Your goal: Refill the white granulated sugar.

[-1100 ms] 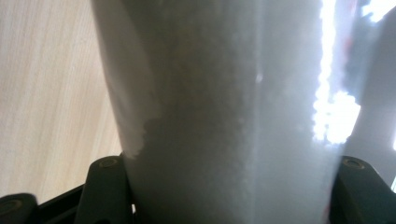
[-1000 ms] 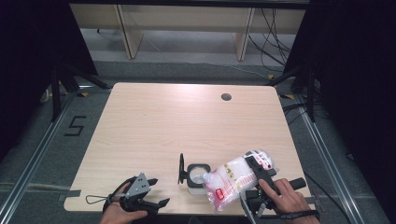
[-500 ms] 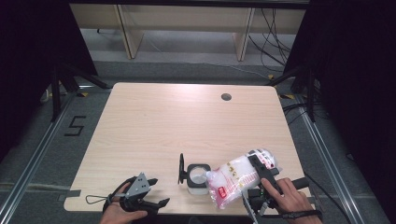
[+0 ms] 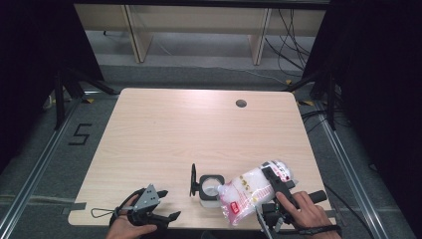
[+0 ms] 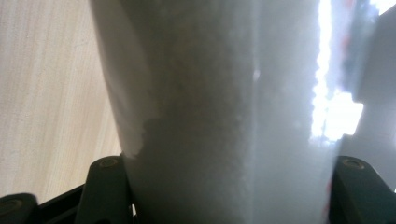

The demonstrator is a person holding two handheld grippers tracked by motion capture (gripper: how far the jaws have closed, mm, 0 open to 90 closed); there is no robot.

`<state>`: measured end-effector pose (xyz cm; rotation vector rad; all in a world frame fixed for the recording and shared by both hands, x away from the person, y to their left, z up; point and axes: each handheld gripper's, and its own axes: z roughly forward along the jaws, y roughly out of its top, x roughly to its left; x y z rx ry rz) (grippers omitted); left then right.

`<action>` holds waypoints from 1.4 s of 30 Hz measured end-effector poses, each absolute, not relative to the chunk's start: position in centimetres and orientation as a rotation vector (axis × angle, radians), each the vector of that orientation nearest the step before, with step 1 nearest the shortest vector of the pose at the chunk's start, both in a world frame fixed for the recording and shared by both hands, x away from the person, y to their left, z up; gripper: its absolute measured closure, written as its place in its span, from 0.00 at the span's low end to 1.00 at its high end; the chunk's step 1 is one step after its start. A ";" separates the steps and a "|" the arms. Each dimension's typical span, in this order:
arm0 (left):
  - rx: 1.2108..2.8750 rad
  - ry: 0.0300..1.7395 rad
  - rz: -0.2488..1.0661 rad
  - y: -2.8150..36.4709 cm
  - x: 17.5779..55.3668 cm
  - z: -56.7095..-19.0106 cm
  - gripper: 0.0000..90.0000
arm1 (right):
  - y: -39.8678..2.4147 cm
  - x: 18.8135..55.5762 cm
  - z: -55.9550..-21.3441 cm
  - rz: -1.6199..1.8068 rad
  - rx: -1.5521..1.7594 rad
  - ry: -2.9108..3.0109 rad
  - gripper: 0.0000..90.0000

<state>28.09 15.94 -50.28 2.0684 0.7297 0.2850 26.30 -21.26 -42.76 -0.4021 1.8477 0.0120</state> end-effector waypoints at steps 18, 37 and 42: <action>2.048 0.748 0.273 15.8 28.0 -50.3 0.22 | -21.7 26.2 -42.8 0.021 -0.351 1.871 0.46; 2.080 0.735 0.291 16.0 28.2 -50.3 0.22 | -21.9 26.3 -42.8 0.020 -0.338 1.868 0.46; 2.065 0.741 0.282 15.9 28.1 -50.3 0.22 | -21.6 26.4 -42.8 0.035 -0.400 1.839 0.46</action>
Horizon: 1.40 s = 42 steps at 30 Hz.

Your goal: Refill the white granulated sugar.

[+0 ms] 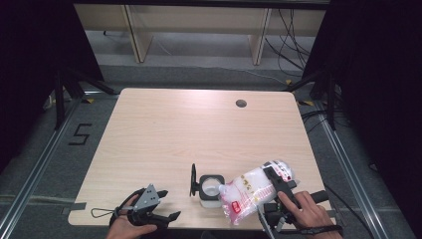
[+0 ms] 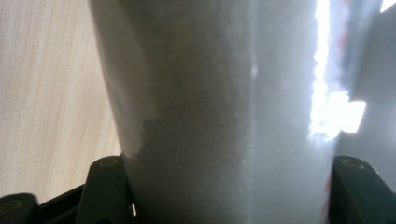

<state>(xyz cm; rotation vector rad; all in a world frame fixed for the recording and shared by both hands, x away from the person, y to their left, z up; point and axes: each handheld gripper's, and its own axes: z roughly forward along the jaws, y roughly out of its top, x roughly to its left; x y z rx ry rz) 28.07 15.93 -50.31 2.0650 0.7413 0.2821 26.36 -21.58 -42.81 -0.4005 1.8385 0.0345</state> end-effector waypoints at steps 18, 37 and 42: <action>2.089 0.732 0.290 16.0 28.2 -50.3 0.22 | -21.7 26.5 -42.6 -0.001 -0.383 1.859 0.46; 2.070 0.735 0.284 15.9 28.1 -50.3 0.22 | -21.4 26.5 -42.8 -0.003 -0.423 1.839 0.46; 2.067 0.737 0.278 15.9 28.1 -50.3 0.22 | -21.4 26.4 -42.8 -0.011 -0.400 1.855 0.46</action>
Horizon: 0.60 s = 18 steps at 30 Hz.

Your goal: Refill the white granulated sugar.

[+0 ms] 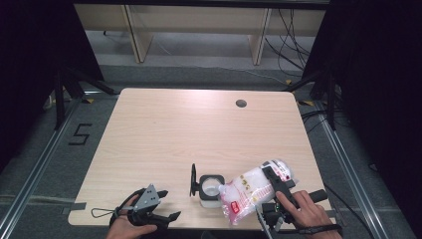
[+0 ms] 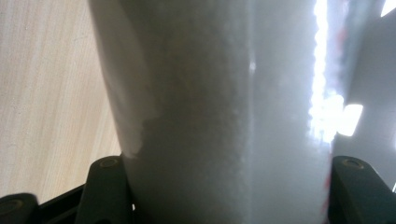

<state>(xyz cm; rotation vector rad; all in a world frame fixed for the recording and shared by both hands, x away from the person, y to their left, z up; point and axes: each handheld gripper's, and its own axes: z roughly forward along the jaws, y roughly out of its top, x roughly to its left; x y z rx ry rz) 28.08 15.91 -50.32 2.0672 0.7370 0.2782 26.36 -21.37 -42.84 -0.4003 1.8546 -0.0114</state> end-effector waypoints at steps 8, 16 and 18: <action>2.068 0.736 0.279 15.9 28.1 -50.3 0.22 | -21.3 26.3 -42.9 -0.013 -0.394 1.857 0.46; 2.066 0.736 0.278 15.9 28.1 -50.3 0.22 | -21.3 26.3 -42.7 -0.004 -0.401 1.853 0.46; 2.067 0.737 0.279 15.9 28.1 -50.3 0.22 | -21.3 26.4 -42.6 -0.001 -0.414 1.844 0.46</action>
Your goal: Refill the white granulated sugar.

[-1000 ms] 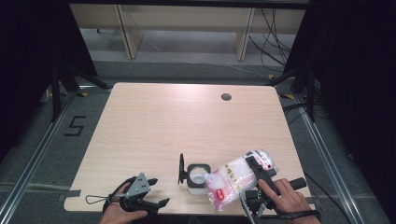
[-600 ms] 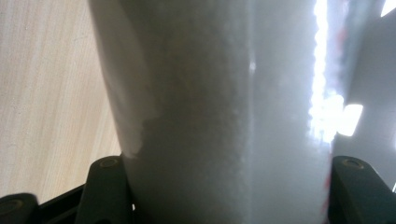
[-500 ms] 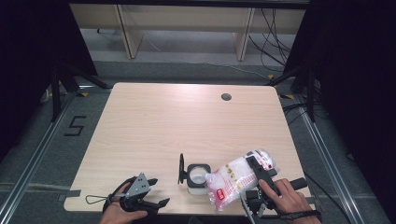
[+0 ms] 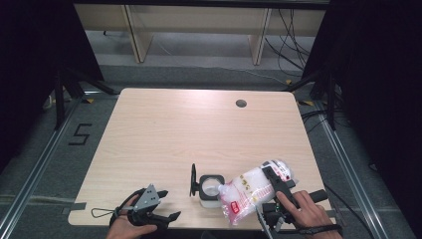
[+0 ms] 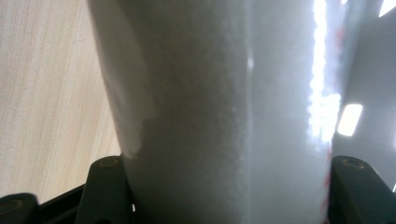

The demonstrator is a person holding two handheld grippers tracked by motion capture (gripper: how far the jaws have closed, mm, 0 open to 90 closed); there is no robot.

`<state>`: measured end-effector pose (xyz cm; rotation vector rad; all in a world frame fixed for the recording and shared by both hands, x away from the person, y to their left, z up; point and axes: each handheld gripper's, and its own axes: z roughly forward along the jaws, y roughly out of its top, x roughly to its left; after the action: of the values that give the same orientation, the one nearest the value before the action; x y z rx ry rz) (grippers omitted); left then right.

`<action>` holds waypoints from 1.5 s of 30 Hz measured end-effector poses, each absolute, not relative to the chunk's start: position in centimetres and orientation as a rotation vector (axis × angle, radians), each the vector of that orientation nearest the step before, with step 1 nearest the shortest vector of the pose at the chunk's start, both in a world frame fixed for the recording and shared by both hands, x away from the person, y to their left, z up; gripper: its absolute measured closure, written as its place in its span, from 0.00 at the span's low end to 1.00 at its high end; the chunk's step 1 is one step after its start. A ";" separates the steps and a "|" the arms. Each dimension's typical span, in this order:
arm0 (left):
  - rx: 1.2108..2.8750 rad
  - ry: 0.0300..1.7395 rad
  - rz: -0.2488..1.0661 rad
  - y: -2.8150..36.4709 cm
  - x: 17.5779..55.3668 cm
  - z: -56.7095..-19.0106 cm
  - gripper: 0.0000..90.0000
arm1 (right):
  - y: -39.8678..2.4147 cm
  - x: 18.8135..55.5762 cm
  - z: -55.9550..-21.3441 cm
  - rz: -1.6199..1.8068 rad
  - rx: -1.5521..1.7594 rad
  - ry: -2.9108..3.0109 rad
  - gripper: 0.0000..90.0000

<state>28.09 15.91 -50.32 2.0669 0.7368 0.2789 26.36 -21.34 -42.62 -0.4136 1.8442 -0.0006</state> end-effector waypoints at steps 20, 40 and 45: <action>2.066 0.738 0.278 15.9 28.1 -50.3 0.22 | -21.7 26.3 -42.8 0.015 -0.366 1.860 0.46; 2.088 0.729 0.291 16.0 28.1 -50.3 0.22 | -21.8 26.3 -42.7 0.018 -0.369 1.870 0.46; 2.086 0.729 0.290 16.0 28.1 -50.3 0.22 | -21.7 26.4 -42.5 -0.012 -0.416 1.869 0.46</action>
<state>28.14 16.04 -50.27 2.0858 0.7290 0.2904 26.44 -21.65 -42.45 -0.4157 1.8690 -0.0119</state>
